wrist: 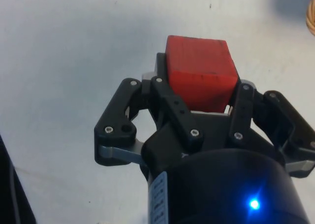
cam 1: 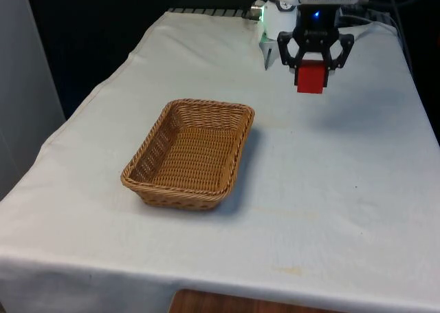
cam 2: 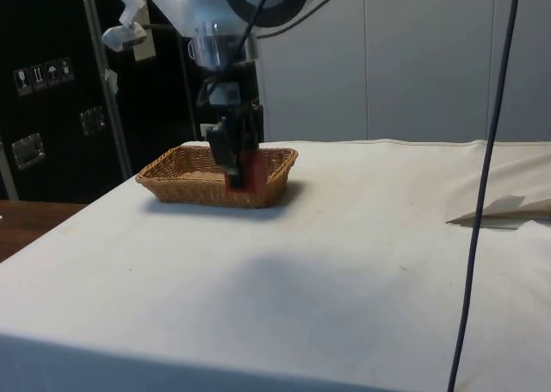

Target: Pick up the cube and place it into the basket.

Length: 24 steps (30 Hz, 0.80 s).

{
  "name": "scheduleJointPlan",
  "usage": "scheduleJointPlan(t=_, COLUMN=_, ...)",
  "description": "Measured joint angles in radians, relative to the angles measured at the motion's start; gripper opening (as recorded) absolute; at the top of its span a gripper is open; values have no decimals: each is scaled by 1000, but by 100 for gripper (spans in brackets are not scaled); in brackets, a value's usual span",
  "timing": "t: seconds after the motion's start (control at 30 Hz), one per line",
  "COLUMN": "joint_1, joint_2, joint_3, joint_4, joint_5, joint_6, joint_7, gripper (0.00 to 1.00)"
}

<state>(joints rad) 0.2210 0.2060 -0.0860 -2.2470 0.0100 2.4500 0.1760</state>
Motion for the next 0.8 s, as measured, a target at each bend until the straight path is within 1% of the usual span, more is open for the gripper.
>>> scheduleJointPlan(t=0.13, joint_1=0, joint_2=-21, joint_3=0, joint_4=8, joint_5=-1, joint_6=-31, joint_7=-1, gripper=0)
scheduleJointPlan(t=0.8, joint_1=0, joint_2=-108, joint_3=0, joint_4=25, joint_5=-1, joint_6=-119, joint_7=-2, gripper=0)
